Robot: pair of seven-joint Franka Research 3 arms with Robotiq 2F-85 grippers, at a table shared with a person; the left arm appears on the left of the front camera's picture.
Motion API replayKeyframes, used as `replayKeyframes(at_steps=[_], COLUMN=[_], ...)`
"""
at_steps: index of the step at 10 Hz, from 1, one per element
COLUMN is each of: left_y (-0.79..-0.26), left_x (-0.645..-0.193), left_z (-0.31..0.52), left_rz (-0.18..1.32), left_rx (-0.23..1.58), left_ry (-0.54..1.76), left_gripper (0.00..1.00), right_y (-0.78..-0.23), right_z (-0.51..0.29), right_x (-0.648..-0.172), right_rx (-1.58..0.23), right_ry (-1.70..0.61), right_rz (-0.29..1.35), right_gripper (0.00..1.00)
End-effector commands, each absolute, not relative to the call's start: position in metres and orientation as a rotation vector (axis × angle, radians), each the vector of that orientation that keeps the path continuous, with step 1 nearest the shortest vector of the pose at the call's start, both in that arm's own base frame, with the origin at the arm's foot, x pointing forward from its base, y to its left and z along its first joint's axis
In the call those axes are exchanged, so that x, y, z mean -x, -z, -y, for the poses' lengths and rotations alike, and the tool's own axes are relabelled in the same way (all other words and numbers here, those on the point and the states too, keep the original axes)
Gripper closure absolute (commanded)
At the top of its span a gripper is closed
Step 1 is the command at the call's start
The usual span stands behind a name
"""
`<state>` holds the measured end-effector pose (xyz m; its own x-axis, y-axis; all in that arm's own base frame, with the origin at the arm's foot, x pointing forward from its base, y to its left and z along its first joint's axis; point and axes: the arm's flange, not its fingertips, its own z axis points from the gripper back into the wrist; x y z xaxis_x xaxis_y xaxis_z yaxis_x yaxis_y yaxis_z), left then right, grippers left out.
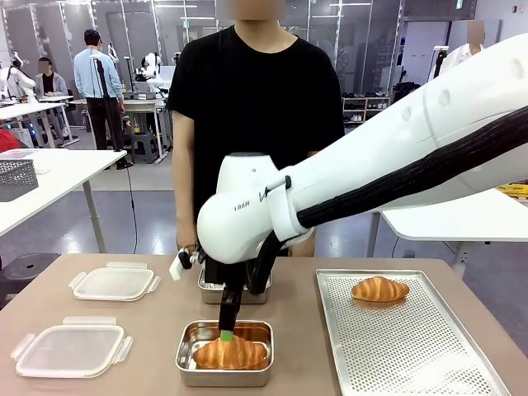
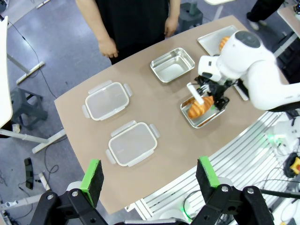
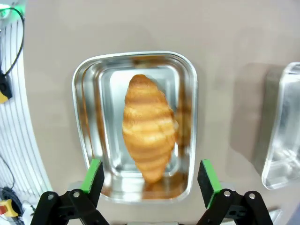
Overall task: Place the bread into the airtight container.
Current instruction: Pick up a Butter Roll and place it into an empty Airtight Container.
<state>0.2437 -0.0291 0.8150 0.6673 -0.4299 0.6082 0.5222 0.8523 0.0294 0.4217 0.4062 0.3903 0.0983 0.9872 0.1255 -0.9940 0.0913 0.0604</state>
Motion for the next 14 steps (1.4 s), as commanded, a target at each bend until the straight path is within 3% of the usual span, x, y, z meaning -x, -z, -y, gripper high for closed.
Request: replayKeyframes(at_steps=[1,6,9,14], left_y=[-0.818,-0.818,-0.818,-0.818], left_x=[-0.244,-0.244,-0.244,-0.244], left_z=[0.029,0.029,0.029,0.029], left_rz=[0.645,0.645,0.645,0.645], left_rx=[0.151,0.151,0.151,0.151], left_ry=[0.544,0.544,0.544,0.544], left_gripper=[0.0,0.0,0.0,0.0], right_y=[-0.457,-0.543,-0.534,-0.474], right_z=[-0.369,-0.235,-0.14,-0.04], right_x=[-0.408,-0.403,-0.398,-0.422], right_rx=[-0.097,-0.027,-0.091,-0.193], right_ry=[-1.426,-1.21,-1.071,-1.101], right_rz=[0.058,0.098,0.187,0.303], right_gripper=[0.0,0.0,0.0,0.0])
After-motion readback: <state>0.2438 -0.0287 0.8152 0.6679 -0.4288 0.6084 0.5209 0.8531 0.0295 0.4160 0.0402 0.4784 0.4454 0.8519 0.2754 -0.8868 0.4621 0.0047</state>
